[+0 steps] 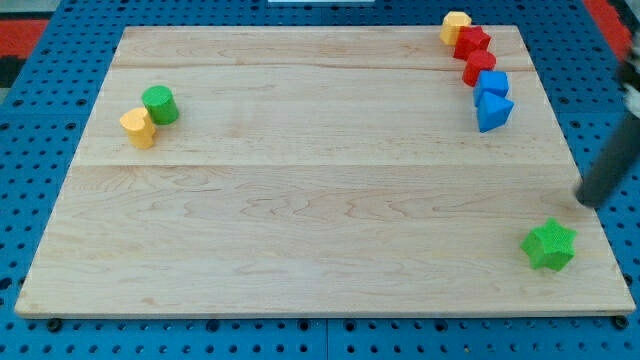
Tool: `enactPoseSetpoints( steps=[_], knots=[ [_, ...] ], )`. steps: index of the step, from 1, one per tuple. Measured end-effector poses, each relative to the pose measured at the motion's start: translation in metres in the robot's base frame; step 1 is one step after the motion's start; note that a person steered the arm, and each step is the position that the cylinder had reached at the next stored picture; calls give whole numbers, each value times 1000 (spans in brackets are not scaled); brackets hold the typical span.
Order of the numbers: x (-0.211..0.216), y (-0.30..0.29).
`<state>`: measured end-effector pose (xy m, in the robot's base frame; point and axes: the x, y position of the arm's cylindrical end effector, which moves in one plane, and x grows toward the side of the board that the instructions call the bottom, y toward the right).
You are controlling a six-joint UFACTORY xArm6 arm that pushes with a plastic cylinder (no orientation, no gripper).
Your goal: Move green star to the center
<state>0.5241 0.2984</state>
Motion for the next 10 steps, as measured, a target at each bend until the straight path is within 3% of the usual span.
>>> enactPoseSetpoints(
  steps=[1,9,10],
  knots=[
    [66,-8],
    [-48,-199],
    [-49,-201]
  ],
)
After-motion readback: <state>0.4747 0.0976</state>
